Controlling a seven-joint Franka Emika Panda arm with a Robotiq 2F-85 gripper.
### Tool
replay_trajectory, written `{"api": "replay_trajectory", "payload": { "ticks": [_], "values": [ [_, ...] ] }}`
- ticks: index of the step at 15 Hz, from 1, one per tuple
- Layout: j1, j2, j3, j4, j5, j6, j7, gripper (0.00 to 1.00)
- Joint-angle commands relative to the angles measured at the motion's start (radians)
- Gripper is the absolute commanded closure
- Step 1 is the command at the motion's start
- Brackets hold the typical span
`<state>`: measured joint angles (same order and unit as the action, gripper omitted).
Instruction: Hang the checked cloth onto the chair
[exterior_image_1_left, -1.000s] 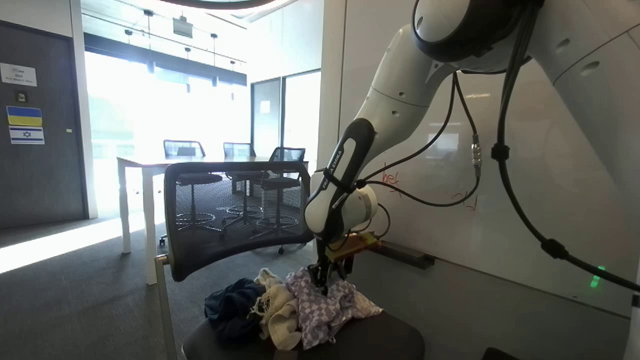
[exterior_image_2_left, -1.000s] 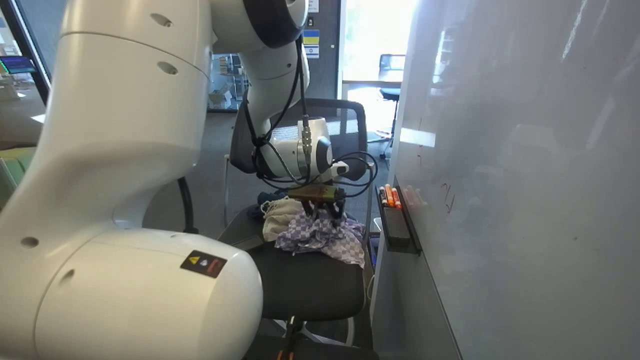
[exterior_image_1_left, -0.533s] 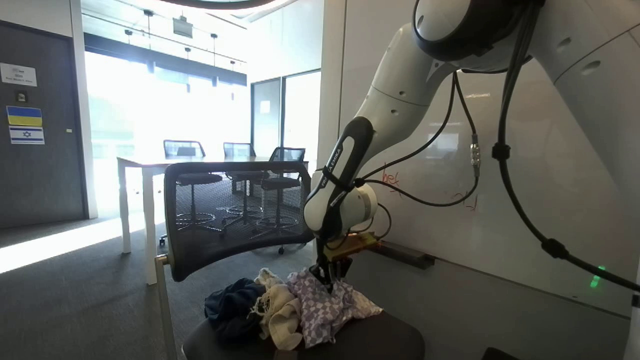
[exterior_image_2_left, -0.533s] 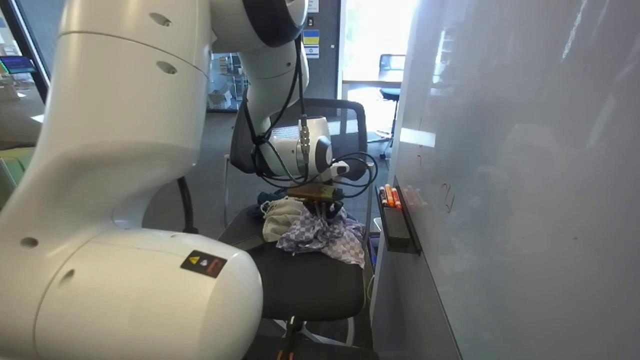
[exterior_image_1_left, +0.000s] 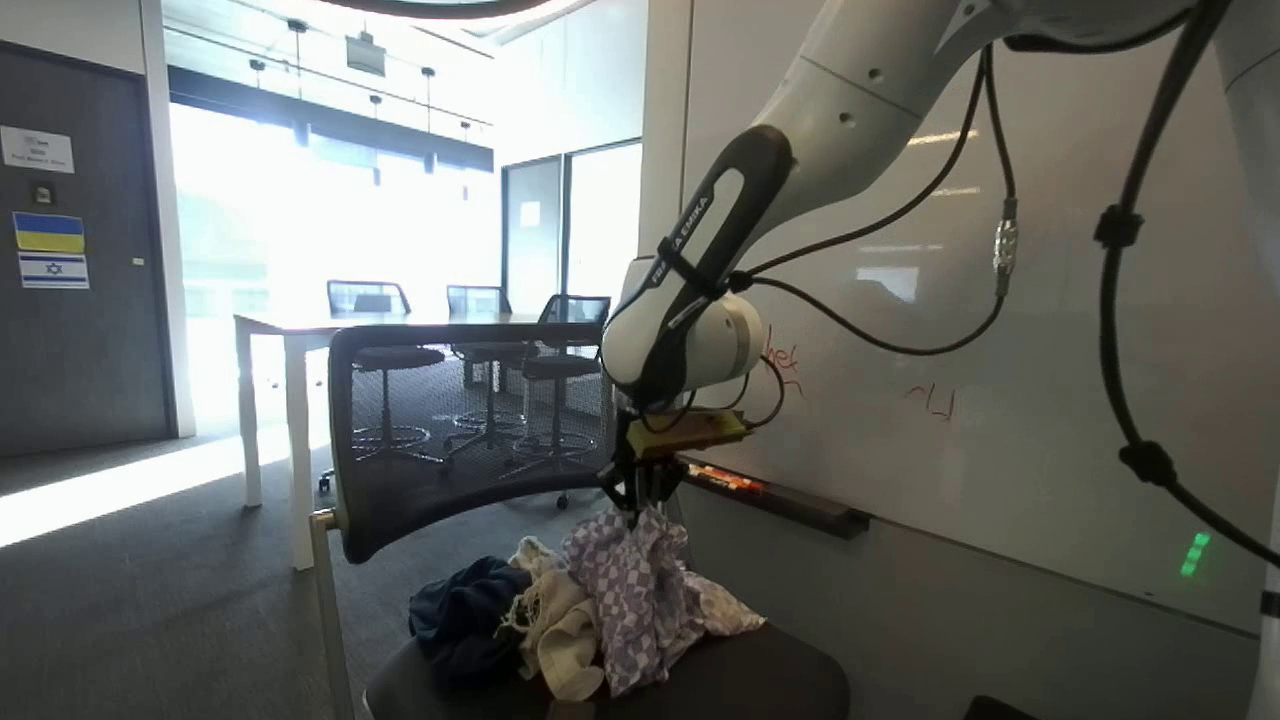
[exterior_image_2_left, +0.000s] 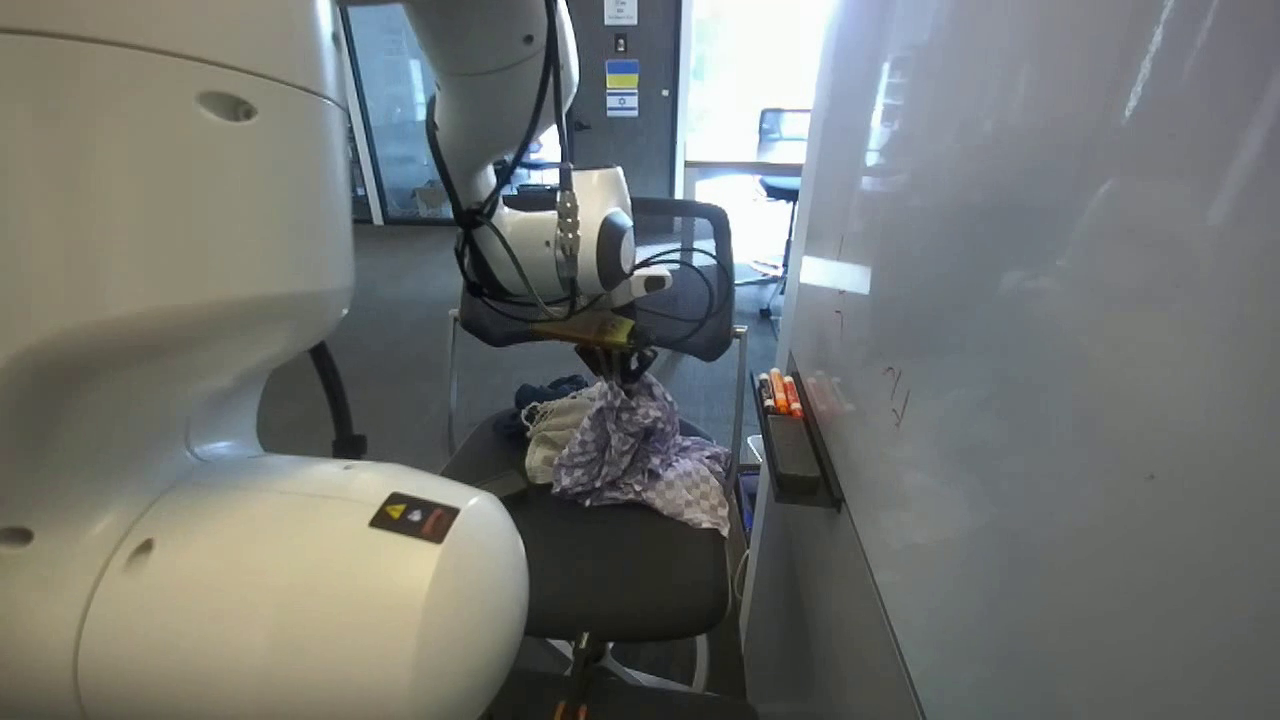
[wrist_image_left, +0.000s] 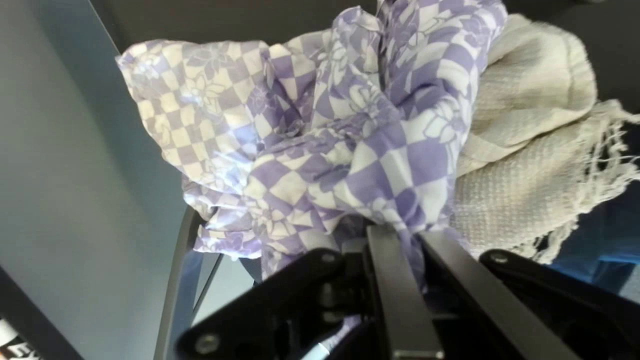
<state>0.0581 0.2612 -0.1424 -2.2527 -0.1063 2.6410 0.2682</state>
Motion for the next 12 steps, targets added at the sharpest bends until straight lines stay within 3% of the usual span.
{"api": "replay_trajectory", "payload": {
  "ticks": [1, 5, 9, 12],
  "values": [
    [0.034, -0.225, 0.013, -0.105, -0.077, -0.126, 0.083, 0.98],
    [0.028, -0.342, 0.106, -0.099, -0.131, -0.154, 0.107, 0.98],
    [0.048, -0.306, 0.216, 0.028, -0.145, -0.272, 0.082, 0.98],
    [0.081, -0.241, 0.293, 0.174, -0.291, -0.318, 0.148, 0.98]
  ]
}}
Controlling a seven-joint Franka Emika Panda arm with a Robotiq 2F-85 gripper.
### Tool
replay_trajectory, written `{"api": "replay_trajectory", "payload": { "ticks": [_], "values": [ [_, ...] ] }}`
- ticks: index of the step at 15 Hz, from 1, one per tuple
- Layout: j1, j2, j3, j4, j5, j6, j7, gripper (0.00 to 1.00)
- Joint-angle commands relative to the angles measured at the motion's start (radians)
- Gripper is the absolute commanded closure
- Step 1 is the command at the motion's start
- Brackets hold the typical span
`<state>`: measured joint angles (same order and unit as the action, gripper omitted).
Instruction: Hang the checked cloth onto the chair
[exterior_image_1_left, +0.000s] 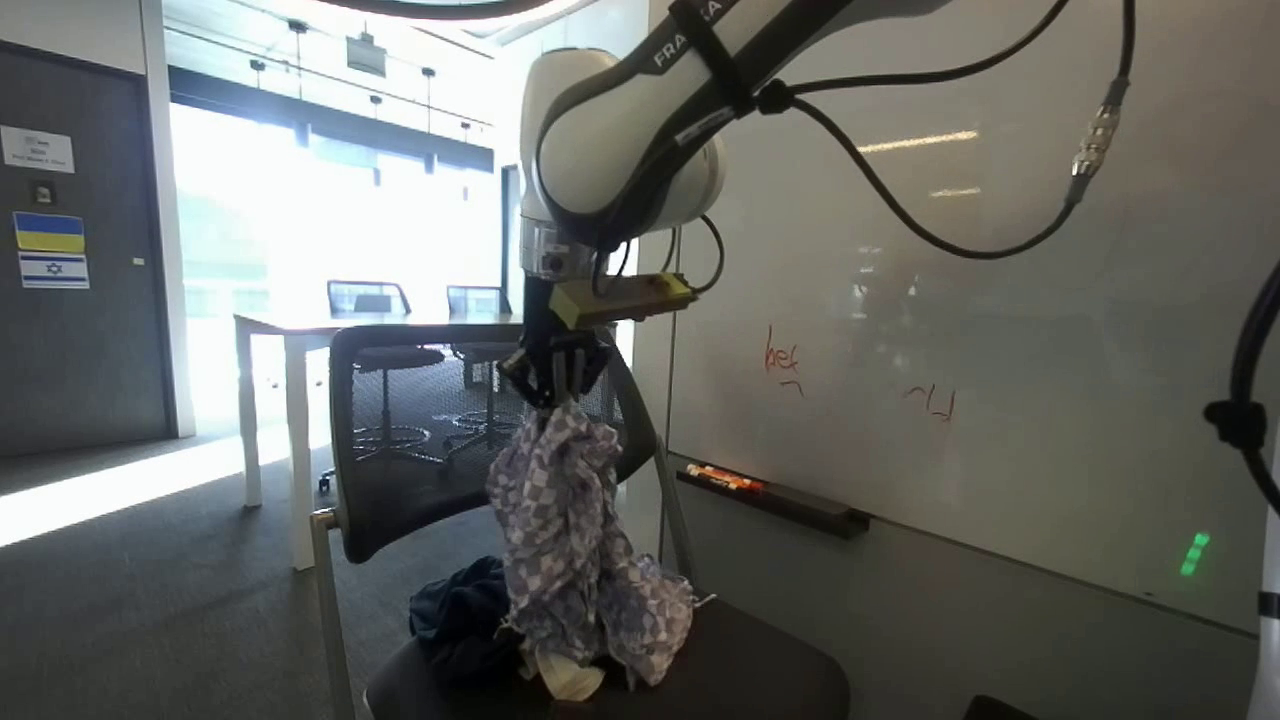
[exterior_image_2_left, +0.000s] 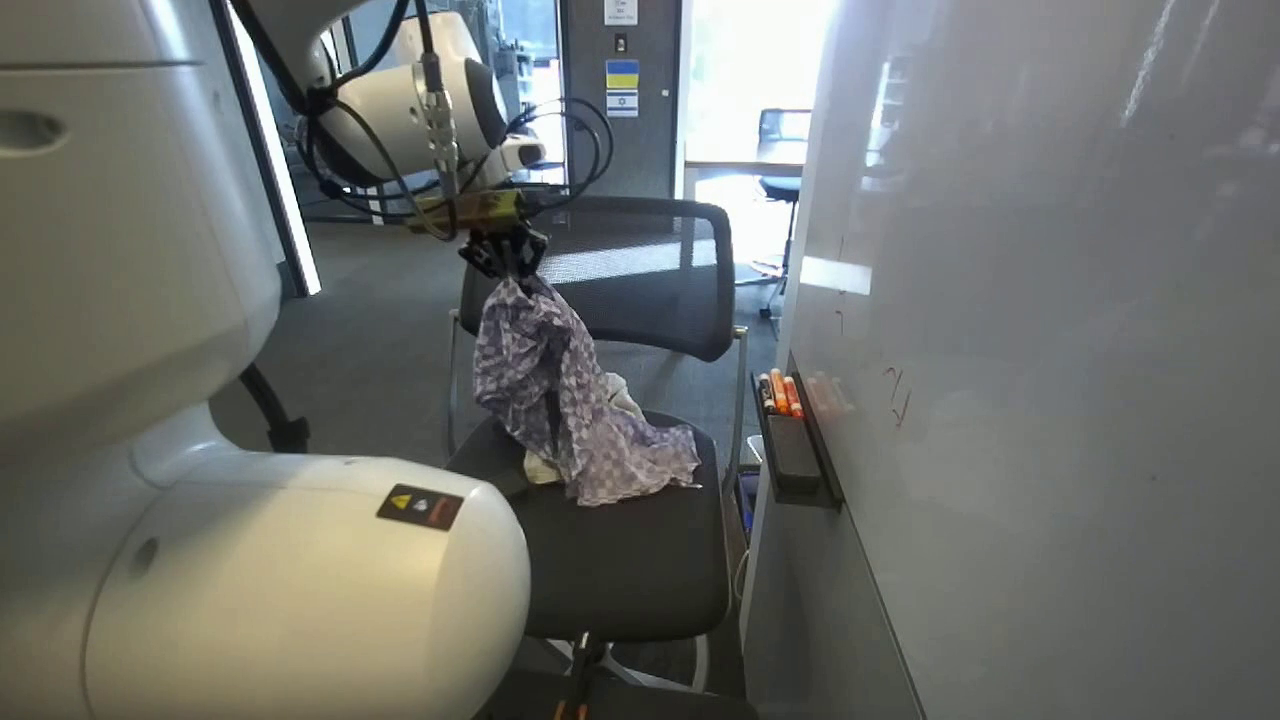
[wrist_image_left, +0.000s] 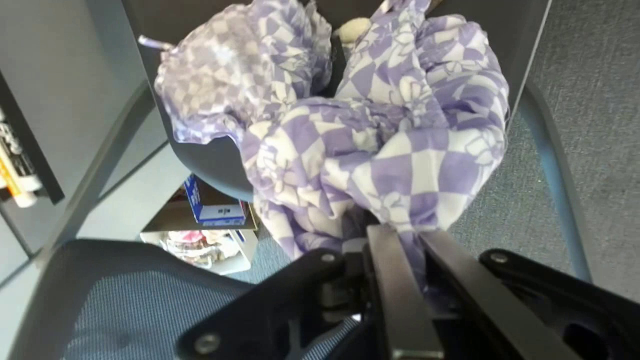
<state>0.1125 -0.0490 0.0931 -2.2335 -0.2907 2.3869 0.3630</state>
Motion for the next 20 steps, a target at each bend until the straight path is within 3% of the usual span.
{"api": "replay_trajectory", "payload": {
  "ticks": [1, 4, 7, 10, 15, 20],
  "values": [
    [0.040, 0.092, 0.075, 0.203, -0.151, -0.071, 0.076, 0.98],
    [0.086, 0.181, 0.113, 0.372, -0.269, -0.100, 0.116, 0.98],
    [0.151, 0.263, 0.103, 0.532, -0.382, -0.127, 0.131, 0.98],
    [0.197, 0.325, 0.071, 0.690, -0.524, -0.145, 0.160, 0.98],
    [0.234, 0.455, 0.024, 0.941, -0.665, -0.201, 0.130, 0.98],
    [0.237, 0.613, -0.046, 1.159, -0.731, -0.235, 0.110, 0.98]
  ]
}}
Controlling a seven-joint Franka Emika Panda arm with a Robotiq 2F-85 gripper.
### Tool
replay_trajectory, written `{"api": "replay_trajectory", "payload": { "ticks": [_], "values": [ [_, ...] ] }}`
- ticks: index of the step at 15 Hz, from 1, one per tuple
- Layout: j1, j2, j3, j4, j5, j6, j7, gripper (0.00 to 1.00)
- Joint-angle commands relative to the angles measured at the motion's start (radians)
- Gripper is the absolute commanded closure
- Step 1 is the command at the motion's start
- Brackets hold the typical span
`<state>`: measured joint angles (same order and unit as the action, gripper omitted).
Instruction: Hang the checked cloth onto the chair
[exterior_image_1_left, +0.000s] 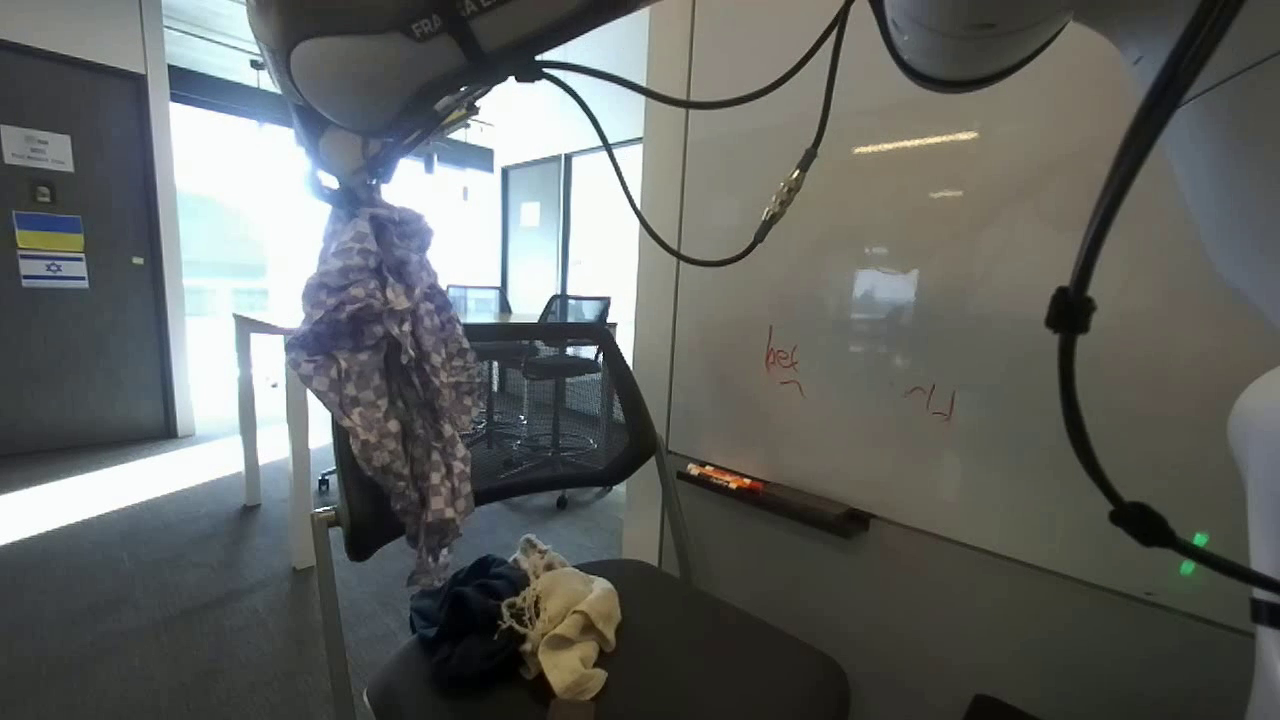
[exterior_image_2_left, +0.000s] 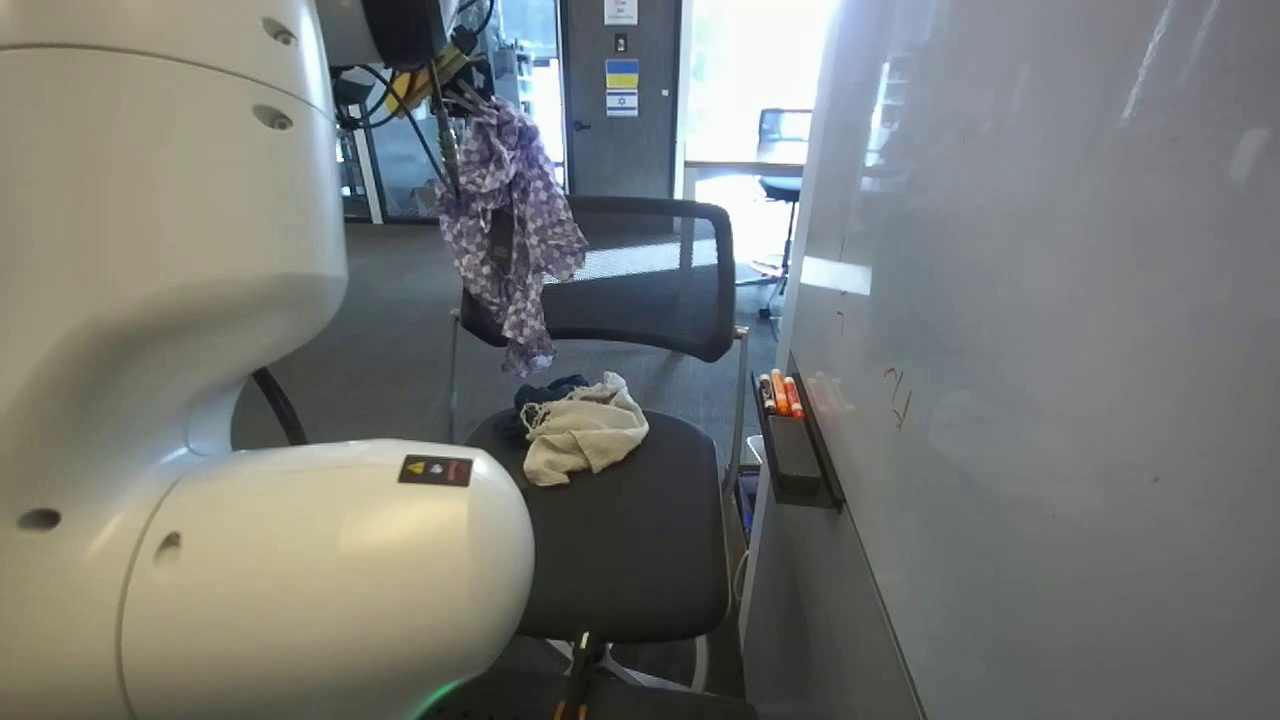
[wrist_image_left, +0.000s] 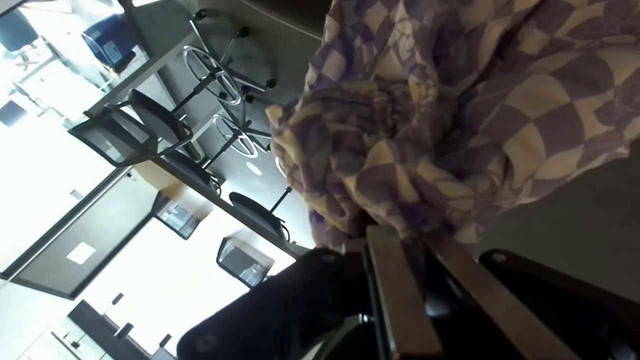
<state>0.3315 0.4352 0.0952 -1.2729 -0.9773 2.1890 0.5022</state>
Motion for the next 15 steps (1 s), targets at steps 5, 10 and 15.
{"api": "replay_trajectory", "payload": {
  "ticks": [5, 10, 15],
  "values": [
    [0.004, 0.278, -0.099, 0.395, 0.002, -0.097, -0.079, 0.54],
    [0.020, 0.365, -0.096, 0.548, 0.093, -0.165, -0.154, 0.16],
    [0.051, 0.380, -0.090, 0.612, 0.282, -0.355, -0.249, 0.00]
  ]
}}
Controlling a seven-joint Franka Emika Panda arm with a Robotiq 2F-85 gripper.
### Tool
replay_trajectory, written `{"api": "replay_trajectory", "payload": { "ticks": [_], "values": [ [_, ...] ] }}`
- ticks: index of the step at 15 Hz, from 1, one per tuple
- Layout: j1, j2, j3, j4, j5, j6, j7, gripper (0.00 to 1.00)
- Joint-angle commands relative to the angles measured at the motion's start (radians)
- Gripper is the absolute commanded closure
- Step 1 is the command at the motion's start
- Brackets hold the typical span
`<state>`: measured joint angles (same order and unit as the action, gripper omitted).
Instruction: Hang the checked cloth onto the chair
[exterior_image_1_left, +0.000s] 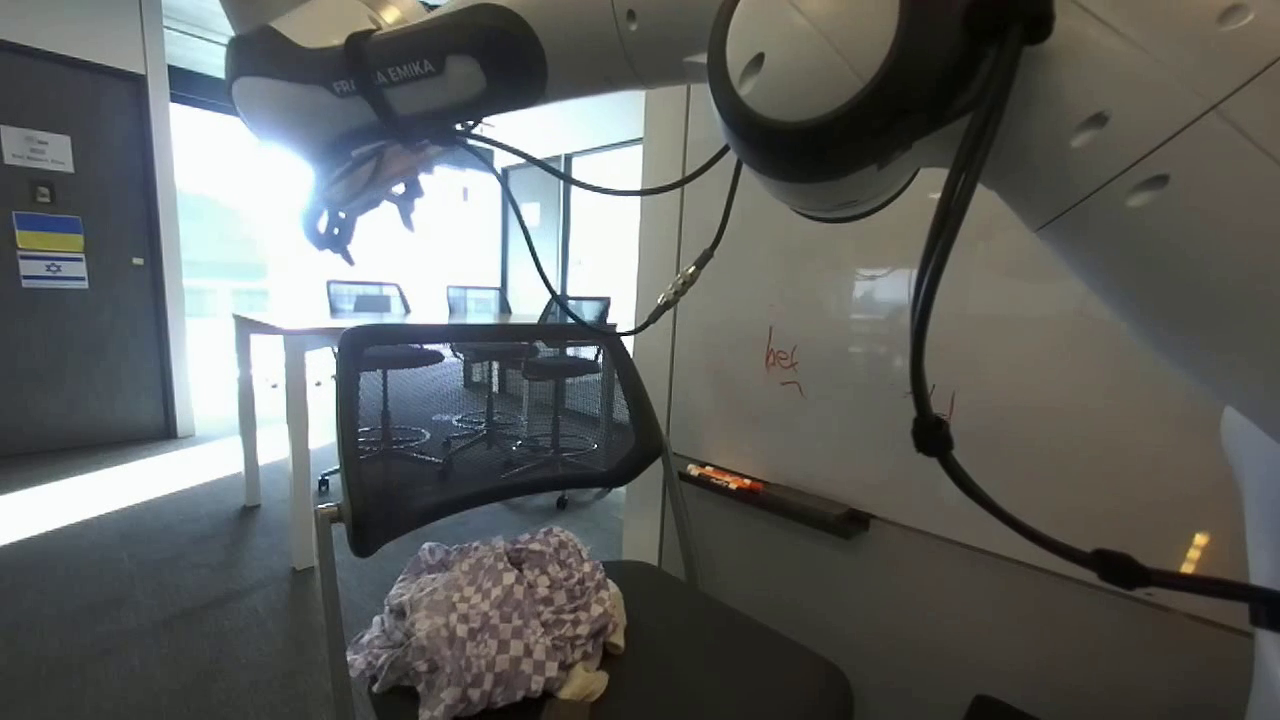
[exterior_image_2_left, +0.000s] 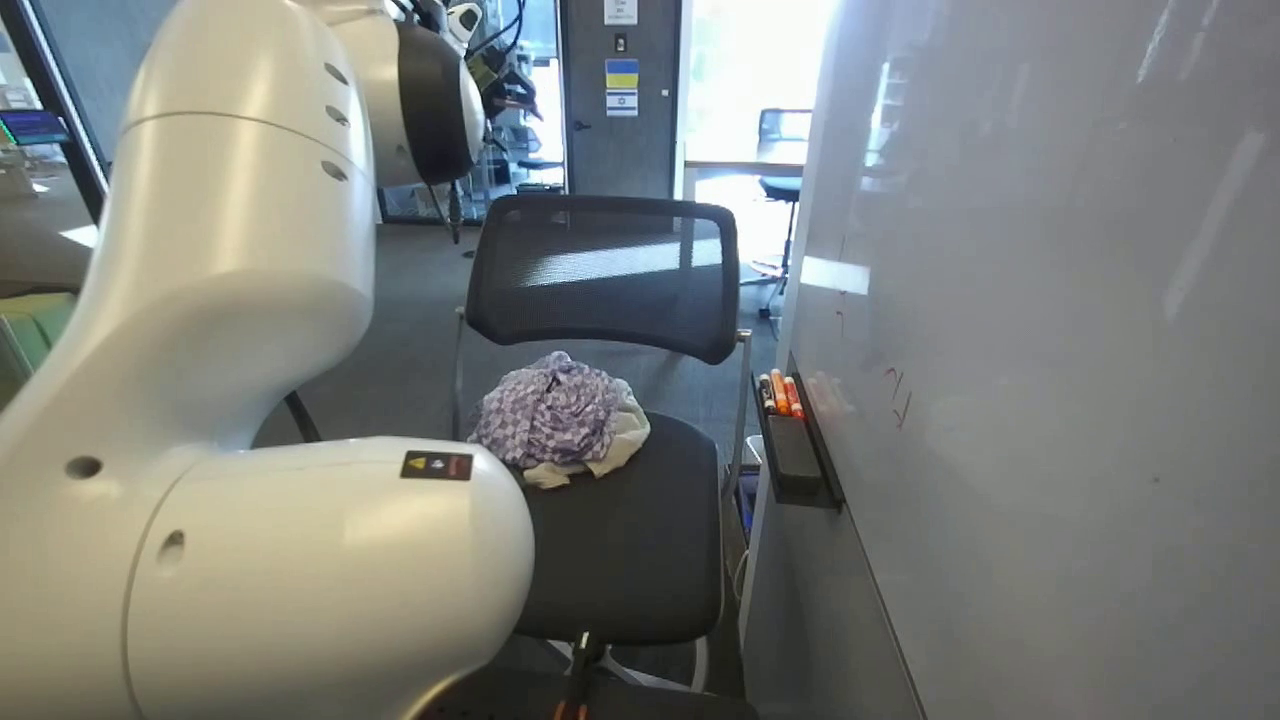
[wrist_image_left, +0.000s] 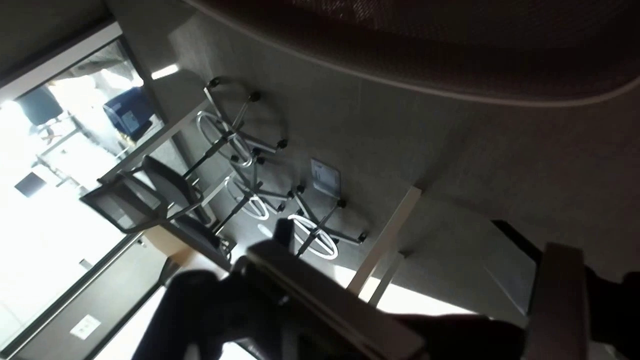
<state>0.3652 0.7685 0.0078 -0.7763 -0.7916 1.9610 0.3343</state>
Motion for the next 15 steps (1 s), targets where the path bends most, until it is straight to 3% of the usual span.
{"api": "replay_trajectory", "payload": {
  "ticks": [1, 4, 5, 10, 15],
  "values": [
    [0.027, 0.053, -0.020, 0.134, 0.115, -0.174, -0.079, 0.00],
    [0.034, 0.066, -0.030, 0.179, 0.206, -0.330, -0.045, 0.00],
    [-0.035, 0.022, -0.006, 0.056, 0.197, -0.277, -0.029, 0.00],
    [-0.110, 0.059, 0.098, -0.031, 0.436, -0.263, -0.013, 0.00],
    [-0.094, 0.006, 0.142, -0.151, 0.498, -0.254, 0.019, 0.00]
  ]
}}
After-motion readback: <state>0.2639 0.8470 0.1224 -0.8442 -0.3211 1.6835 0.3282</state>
